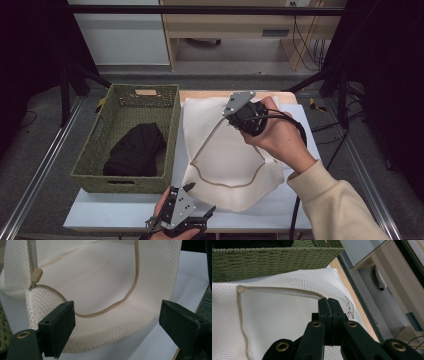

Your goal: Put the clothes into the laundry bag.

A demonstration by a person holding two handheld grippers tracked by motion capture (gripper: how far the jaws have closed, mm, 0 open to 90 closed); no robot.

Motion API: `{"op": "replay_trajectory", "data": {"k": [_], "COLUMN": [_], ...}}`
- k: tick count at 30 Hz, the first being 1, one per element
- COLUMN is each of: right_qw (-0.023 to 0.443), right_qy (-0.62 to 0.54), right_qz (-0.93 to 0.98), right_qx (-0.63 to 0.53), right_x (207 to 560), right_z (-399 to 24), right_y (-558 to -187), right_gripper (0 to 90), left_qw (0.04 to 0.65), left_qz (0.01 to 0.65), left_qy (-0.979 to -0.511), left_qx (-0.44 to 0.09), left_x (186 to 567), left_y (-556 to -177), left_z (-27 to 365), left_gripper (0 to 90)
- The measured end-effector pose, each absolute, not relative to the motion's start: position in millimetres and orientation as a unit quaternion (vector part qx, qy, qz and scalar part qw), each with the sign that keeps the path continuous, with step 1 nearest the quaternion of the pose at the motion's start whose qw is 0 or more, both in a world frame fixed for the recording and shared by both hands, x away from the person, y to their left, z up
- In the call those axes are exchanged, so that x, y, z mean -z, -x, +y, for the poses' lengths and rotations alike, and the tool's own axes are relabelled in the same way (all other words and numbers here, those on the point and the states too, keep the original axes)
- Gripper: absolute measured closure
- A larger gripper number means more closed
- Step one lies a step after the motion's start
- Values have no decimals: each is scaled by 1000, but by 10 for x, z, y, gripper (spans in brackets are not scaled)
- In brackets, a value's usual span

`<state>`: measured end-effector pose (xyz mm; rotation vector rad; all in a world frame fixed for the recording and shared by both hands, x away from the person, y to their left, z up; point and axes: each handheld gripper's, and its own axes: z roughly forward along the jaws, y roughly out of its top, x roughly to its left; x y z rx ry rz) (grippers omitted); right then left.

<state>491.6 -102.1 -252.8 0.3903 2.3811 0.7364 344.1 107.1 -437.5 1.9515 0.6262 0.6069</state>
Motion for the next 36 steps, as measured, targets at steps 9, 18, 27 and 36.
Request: {"op": "replay_trajectory", "data": {"k": [9,18,27,36], "right_qw": [297,291,289,291], "right_qy": [-147,-148,-145,-149], "right_qz": [902,902,902,901], "right_qx": [-277,-282,-284,-287], "right_x": [2574,2631,2648,2700], "right_z": [-1068,-1157,-1236,-1274], "right_y": [-4938,-4910,-4887,-4895], "right_gripper": [900,900,900,900], "left_qw": [504,479,430,378], "left_qz": [266,268,300,349], "left_qy": [-785,-792,-801,-802], "left_qx": [-243,-267,-289,-303], "left_x": [4161,3650,3230,3100], "left_y": [-3435,-3642,-4135,-4553], "left_z": [1113,1219,1563,2047], "left_gripper": [123,100,73,63]}}
